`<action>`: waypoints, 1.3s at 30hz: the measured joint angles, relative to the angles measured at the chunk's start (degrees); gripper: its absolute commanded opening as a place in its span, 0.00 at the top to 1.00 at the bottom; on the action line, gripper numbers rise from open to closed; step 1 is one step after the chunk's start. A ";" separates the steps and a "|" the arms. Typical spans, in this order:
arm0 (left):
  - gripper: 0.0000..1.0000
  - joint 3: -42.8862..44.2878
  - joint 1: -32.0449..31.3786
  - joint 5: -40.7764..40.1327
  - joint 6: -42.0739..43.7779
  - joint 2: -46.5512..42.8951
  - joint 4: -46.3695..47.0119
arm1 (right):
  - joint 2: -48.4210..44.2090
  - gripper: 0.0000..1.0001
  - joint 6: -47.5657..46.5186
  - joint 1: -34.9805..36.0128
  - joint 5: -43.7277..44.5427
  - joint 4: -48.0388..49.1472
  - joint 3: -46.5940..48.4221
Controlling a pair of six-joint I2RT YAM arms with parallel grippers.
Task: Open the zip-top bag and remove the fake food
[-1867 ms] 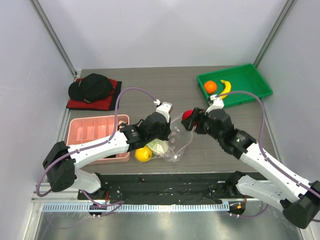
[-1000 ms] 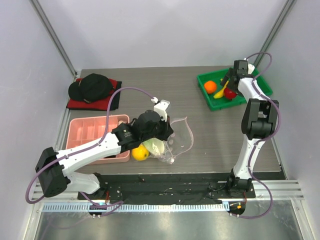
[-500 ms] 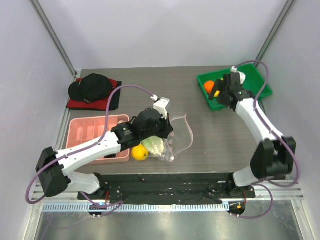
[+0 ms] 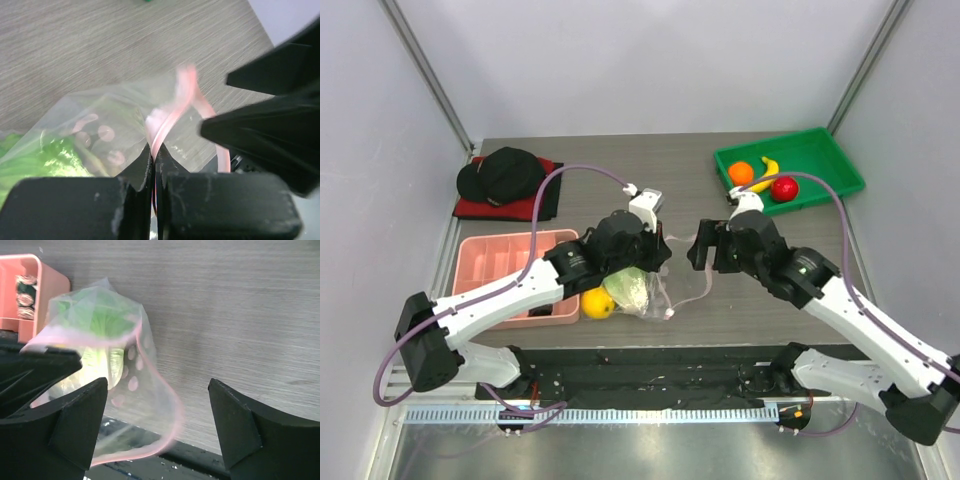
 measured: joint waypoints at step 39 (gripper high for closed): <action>1.00 5.46 2.32 2.05 -1.62 6.99 1.05 | 11.23 0.42 14.60 3.80 -16.65 44.00 -25.05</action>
